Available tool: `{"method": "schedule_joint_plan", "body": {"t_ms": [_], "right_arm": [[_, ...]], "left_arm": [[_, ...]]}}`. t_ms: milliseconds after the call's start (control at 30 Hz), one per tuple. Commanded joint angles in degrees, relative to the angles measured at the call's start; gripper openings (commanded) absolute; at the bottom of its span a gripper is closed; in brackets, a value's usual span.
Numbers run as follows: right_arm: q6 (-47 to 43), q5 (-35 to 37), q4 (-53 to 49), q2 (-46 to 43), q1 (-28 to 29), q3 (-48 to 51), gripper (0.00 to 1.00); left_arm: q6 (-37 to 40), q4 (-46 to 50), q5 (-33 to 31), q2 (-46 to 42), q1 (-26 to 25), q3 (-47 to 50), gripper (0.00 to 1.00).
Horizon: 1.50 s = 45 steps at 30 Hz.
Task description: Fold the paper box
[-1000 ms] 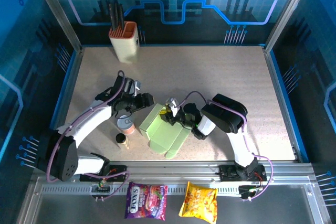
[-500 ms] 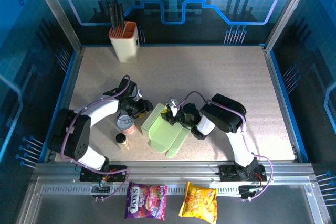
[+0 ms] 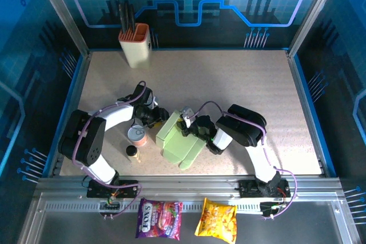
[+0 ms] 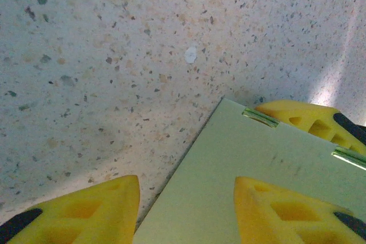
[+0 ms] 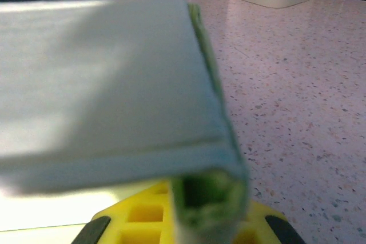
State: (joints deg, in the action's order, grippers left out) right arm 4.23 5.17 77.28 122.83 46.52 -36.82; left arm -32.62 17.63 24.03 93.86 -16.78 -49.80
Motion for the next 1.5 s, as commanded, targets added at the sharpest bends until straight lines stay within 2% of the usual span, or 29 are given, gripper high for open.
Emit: {"method": "schedule_joint_plan", "body": {"t_ms": [0,67,167,267,533,800,1000,1200,1467], "right_arm": [[-0.62,5.07,-3.69,-1.09,1.11,-0.61,0.00],[-1.06,2.46,-4.10,-1.82,1.03,-0.27,0.00],[-1.02,-0.13,-3.68,-3.44,0.72,1.05,0.19],[-0.84,-1.14,-2.51,-4.82,0.50,2.31,0.28],[-0.58,-1.61,2.09,-5.88,0.32,4.18,0.34],[-0.28,-3.65,3.47,-7.60,-0.55,5.05,0.35],[0.28,-6.67,3.68,-8.22,-1.34,4.70,0.35],[0.08,-7.20,2.22,-7.45,-1.45,2.48,0.28],[-0.11,-4.43,-0.03,-6.00,-1.19,-0.65,0.16]], "left_arm": [[1.59,2.06,3.71,1.59,-3.28,-0.19,0.48],[1.59,2.06,2.99,1.25,-3.33,-0.10,0.48],[1.90,3.00,1.59,0.15,-3.09,-0.69,0.50],[2.29,3.76,1.08,-0.77,-2.54,-1.67,0.51],[3.28,6.07,1.05,-1.23,-1.96,-4.39,0.52],[4.23,8.59,-2.50,-3.30,-1.36,-4.43,0.52],[4.73,8.92,-1.26,-2.51,-1.11,-4.95,0.51],[4.77,7.82,1.64,-1.52,-1.15,-4.88,0.49],[4.76,6.55,3.98,0.57,-2.52,-4.37,0.45]]}}
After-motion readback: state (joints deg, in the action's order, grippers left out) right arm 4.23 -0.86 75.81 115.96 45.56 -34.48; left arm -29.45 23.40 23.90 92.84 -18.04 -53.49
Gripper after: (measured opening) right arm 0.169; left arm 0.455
